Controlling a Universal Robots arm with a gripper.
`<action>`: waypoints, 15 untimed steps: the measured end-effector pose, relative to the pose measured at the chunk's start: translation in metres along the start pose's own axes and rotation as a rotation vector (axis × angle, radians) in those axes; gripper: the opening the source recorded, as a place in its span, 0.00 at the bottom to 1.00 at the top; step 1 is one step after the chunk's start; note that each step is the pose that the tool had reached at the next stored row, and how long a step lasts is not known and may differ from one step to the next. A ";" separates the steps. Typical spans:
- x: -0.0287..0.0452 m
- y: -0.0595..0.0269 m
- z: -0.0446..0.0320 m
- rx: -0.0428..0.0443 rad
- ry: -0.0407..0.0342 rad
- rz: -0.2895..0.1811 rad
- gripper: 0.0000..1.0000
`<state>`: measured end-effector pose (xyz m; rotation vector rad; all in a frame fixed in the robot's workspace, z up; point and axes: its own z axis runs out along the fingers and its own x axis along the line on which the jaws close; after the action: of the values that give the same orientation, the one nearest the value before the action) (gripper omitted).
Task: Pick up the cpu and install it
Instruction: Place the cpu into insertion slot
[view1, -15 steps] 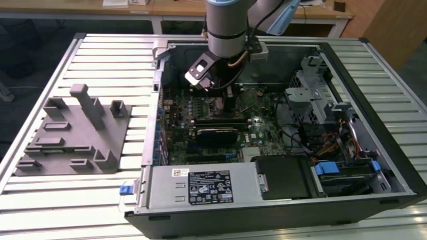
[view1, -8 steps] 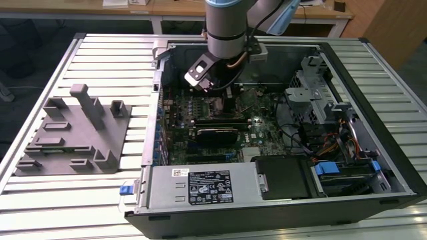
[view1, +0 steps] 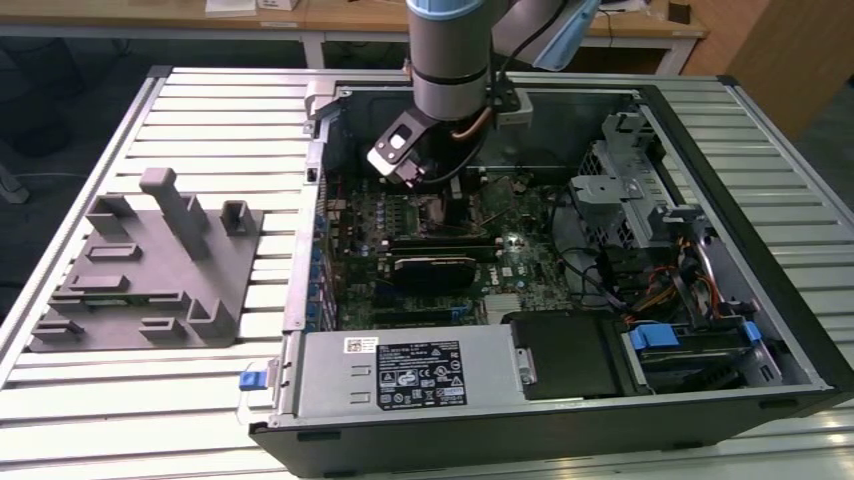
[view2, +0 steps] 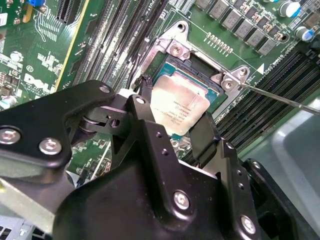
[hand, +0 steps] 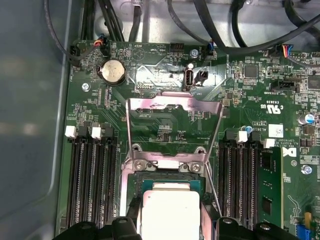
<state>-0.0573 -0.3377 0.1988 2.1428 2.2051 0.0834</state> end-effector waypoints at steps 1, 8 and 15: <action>0.0000 0.0000 0.0005 0.0000 -0.0001 0.000 0.55; 0.0003 -0.0004 0.0037 0.0001 -0.0003 0.003 0.55; 0.0017 -0.0005 0.0057 0.0000 0.0000 0.003 0.55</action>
<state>-0.0573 -0.3360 0.1931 2.1467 2.2015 0.0835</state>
